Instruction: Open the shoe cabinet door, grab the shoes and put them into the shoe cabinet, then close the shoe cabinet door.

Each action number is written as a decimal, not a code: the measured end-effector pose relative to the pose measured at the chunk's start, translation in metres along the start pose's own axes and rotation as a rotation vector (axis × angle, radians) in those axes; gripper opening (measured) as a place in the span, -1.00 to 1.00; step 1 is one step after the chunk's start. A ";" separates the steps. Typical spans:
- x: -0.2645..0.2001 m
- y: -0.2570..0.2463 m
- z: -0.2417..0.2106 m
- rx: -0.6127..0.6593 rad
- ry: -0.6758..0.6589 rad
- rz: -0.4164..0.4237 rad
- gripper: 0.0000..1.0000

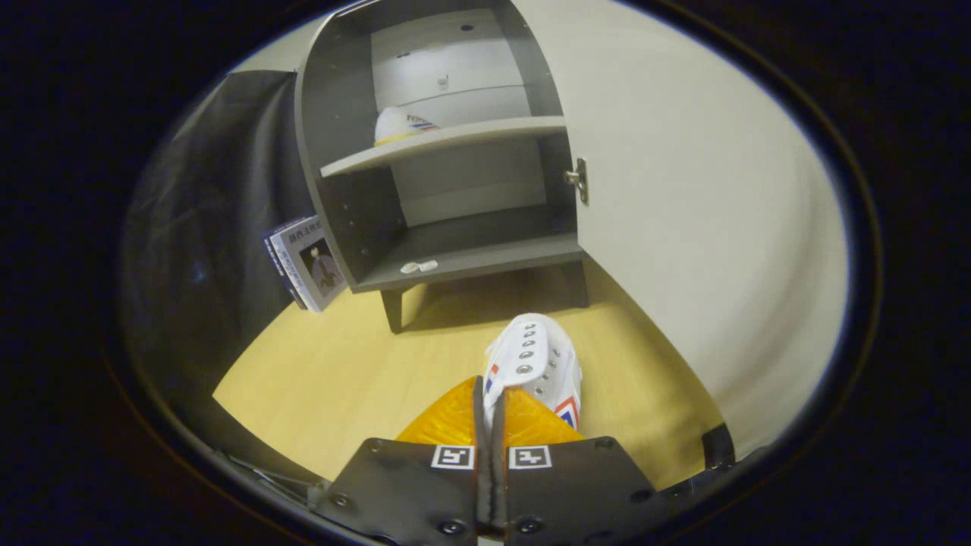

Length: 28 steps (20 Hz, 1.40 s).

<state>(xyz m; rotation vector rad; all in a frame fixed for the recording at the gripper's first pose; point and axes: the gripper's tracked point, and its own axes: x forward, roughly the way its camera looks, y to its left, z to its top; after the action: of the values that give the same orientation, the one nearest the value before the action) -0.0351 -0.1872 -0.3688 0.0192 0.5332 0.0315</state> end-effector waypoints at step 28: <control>0.087 0.068 0.337 -0.102 -0.399 -0.149 -0.95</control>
<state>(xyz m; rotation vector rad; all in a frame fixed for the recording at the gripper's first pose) 0.2098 -0.1198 -0.1208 -0.1119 0.1324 -0.0892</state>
